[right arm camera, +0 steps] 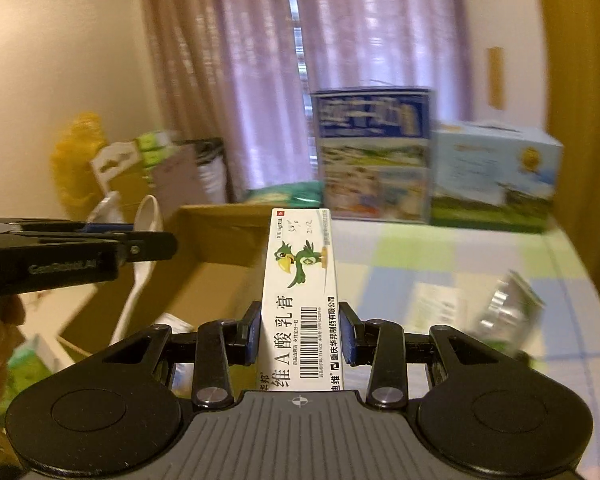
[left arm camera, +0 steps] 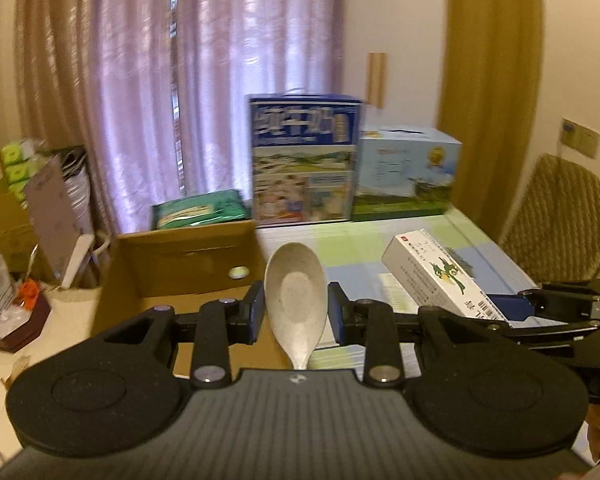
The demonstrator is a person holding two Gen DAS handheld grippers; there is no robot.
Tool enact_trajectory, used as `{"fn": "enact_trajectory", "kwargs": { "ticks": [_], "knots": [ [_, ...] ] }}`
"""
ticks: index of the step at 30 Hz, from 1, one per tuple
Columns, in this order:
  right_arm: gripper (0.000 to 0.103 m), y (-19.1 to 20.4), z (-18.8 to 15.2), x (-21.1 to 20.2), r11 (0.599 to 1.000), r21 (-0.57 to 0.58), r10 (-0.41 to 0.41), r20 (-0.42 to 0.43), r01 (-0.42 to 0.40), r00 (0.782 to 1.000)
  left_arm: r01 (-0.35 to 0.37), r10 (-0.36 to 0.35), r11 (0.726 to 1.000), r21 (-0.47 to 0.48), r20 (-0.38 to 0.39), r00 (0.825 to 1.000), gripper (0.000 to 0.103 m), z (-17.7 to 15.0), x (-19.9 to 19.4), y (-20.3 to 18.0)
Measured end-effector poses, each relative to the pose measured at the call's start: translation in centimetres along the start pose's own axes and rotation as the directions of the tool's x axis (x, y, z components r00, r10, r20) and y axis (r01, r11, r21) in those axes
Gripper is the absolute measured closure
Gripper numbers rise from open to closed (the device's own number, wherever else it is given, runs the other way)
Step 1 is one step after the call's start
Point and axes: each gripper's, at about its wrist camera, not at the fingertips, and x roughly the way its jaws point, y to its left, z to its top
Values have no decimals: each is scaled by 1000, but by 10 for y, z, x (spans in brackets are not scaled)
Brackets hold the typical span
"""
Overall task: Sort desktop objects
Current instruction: 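Carry the spoon and ointment box over the cardboard box, then open both tools to drop the spoon and ointment box into the box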
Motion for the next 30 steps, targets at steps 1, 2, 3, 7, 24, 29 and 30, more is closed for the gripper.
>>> {"fn": "enact_trajectory", "kwargs": {
  "ticks": [1,2,3,7,24,29,30],
  "knots": [
    [68,8,3,8,1000,-7,14,-3,-14,1000,-14,13,1000,-10,-5,1000,75,1,1,13],
    [68,14,6,15,1000,-10,22,-7,-22,1000,-26,26,1000,-17,-12,1000,75,2,1,24],
    [68,20,8,22,999,-9,31,-13,-31,999,-32,32,999,-30,-17,999,75,3,2,34],
    [68,37,14,47,999,6,54,-36,-54,998,-50,48,996,-70,-33,998,75,-1,8,66],
    [68,55,0,96,999,7,45,-108,-45,993,-87,80,994,-65,-99,992,71,-18,55,95],
    [68,56,-5,98,999,7,43,-120,-42,992,-98,89,991,-90,-99,991,71,-28,50,102],
    [68,56,-5,99,999,8,43,-121,-42,992,-100,91,991,-91,-98,991,70,-29,48,103]
  ]
}}
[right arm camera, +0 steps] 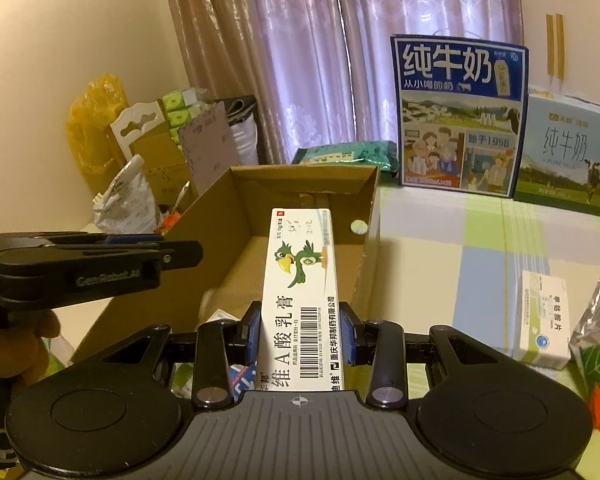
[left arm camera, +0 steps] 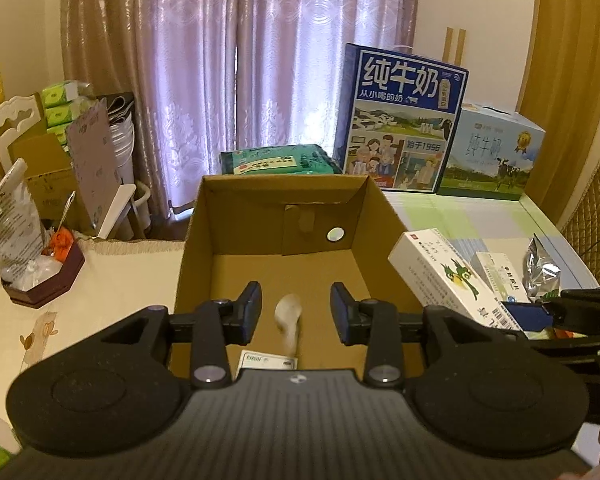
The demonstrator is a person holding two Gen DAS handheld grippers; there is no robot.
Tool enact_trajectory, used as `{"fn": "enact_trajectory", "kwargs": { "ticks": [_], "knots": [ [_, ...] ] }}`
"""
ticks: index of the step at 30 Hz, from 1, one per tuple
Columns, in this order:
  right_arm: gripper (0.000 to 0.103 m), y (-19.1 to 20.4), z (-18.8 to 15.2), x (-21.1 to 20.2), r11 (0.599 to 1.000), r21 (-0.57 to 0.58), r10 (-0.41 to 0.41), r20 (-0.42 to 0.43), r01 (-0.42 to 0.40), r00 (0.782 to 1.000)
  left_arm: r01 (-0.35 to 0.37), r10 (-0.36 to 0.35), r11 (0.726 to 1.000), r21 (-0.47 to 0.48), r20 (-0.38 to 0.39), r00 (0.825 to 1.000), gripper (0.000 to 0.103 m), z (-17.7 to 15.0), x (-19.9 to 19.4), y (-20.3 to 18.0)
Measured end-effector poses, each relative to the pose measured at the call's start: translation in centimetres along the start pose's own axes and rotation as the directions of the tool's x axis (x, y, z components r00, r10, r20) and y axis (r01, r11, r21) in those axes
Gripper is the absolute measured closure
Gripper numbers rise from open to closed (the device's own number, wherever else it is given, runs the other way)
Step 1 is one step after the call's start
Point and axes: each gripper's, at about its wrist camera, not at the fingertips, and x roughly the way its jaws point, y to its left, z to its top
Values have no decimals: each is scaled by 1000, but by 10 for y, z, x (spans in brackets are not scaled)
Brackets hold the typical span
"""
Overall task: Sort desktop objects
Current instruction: 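Open both tools to drop the spoon and ointment box into the box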
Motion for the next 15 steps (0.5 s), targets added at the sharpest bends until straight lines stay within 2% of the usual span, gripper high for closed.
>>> {"fn": "enact_trajectory", "kwargs": {
  "ticks": [5,12,15],
  "knots": [
    [68,6,-1,4,1000,-5,6,-6,-6,1000,-7,7,1000,-13,10,1000,63,-6,-9,5],
    [67,14,-2,10,1000,-22,17,19,-16,1000,-14,14,1000,-27,14,1000,62,-12,-17,12],
    [60,11,-2,7,1000,-17,23,39,-22,999,-14,14,999,-30,10,1000,61,-15,-20,15]
  ]
}}
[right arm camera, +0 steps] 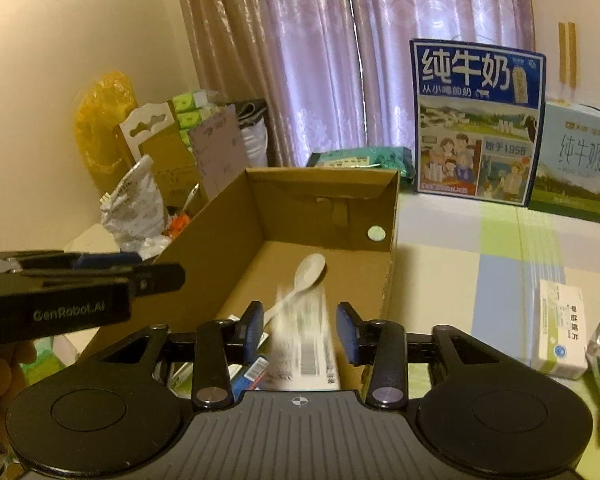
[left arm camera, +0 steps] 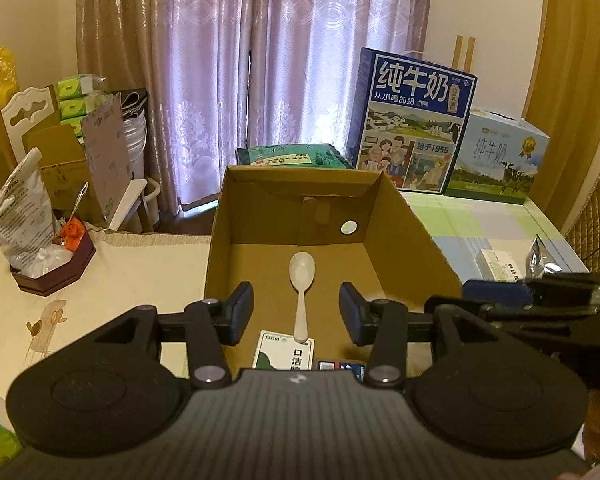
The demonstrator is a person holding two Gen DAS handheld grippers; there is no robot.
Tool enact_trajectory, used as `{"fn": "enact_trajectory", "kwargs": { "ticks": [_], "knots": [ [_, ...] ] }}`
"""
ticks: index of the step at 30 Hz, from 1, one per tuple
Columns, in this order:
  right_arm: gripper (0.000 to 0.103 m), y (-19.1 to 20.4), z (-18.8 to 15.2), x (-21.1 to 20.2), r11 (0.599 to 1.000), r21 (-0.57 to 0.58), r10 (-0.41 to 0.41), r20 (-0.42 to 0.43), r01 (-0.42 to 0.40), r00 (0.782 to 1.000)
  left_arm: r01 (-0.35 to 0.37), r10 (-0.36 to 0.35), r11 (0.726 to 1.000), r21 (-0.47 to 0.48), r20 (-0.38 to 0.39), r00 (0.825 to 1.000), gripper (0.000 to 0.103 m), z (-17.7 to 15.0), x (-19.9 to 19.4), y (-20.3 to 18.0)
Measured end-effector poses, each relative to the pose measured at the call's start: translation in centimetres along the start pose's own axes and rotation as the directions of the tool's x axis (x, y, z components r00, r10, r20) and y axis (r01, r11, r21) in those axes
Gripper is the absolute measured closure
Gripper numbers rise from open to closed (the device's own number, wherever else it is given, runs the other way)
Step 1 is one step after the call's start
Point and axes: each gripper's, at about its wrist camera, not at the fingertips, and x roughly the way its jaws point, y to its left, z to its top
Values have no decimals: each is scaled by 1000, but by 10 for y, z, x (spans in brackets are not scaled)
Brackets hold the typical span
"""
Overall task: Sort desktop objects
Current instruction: 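Open both tools to drop the spoon and ointment box into the box, then move both tools back over the table toward the candy and cable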
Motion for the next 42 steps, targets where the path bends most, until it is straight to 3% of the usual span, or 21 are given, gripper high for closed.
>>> {"fn": "enact_trajectory", "kwargs": {
  "ticks": [6,11,20,29,42],
  "knots": [
    [53,-20,-4,-21,998,44,-36,33,35,999,0,0,1000,-8,-4,1000,58,-5,-4,1],
    [40,-42,-15,-47,993,93,-78,53,73,996,9,-9,1000,-1,2,1000,53,-8,-11,-4],
    [28,-76,-47,-89,974,172,-156,22,150,988,34,-34,999,29,11,999,51,-5,-25,-29],
    [15,-99,-60,-130,960,210,-194,22,186,981,67,-67,995,76,8,998,41,-8,-41,-73],
    [2,-137,-78,-190,933,260,-263,28,247,964,125,-130,984,129,27,991,14,-17,-68,-142]
  ]
}}
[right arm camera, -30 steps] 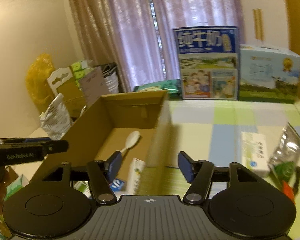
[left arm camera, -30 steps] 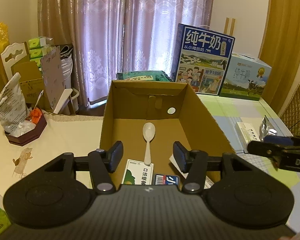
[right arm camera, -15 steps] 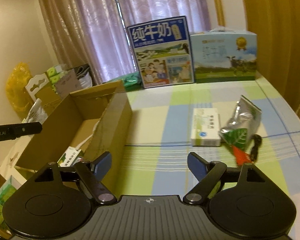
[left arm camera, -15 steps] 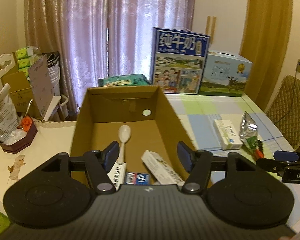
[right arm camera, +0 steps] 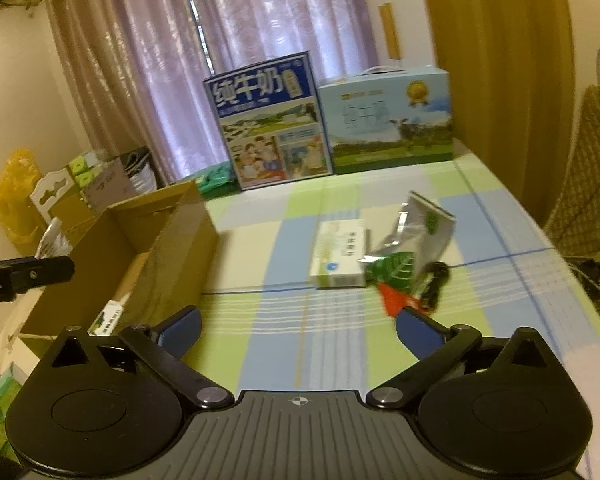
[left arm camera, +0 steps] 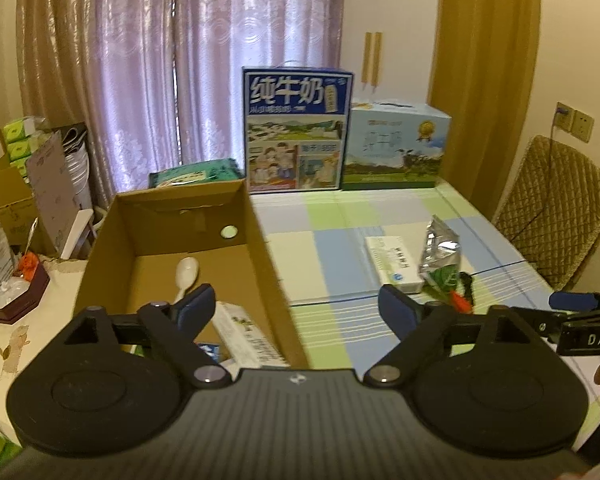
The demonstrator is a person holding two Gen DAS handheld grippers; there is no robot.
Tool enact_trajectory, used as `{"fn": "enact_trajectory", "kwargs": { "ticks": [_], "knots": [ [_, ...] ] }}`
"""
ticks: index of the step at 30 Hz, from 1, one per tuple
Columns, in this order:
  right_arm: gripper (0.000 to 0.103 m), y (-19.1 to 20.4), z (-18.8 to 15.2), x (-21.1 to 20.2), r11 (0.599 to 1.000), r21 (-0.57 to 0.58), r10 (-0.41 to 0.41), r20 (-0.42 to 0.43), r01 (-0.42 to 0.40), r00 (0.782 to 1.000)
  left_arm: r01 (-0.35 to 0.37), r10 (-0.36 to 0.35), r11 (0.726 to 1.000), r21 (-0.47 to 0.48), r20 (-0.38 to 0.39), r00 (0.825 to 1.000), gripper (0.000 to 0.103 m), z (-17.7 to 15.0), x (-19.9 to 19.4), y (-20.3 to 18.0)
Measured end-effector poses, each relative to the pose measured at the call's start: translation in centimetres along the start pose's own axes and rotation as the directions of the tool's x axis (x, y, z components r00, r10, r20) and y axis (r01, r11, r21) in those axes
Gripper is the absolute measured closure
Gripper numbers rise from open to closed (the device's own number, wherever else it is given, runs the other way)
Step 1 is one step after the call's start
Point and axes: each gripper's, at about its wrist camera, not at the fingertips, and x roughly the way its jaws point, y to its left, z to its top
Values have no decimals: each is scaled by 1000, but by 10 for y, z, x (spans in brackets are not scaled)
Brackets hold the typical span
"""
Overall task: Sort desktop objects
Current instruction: 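Move both tools back over the table toward the candy and cable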
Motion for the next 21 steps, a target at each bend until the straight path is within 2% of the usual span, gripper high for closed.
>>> {"fn": "enact_trajectory", "kwargs": {
  "ticks": [5,13,21],
  "knots": [
    [2,-31,-4,-16,999,34,-41,2,41,999,40,-40,999,23,3,999,7,-2,-2,-32],
    [2,-79,-14,-33,988,118,-99,-8,99,995,116,-111,990,79,-57,992,4,-13,16,-84],
    [2,-109,-21,-32,979,163,-121,-26,123,992,150,-136,982,116,-123,983,4,-26,40,-112]
  ]
}}
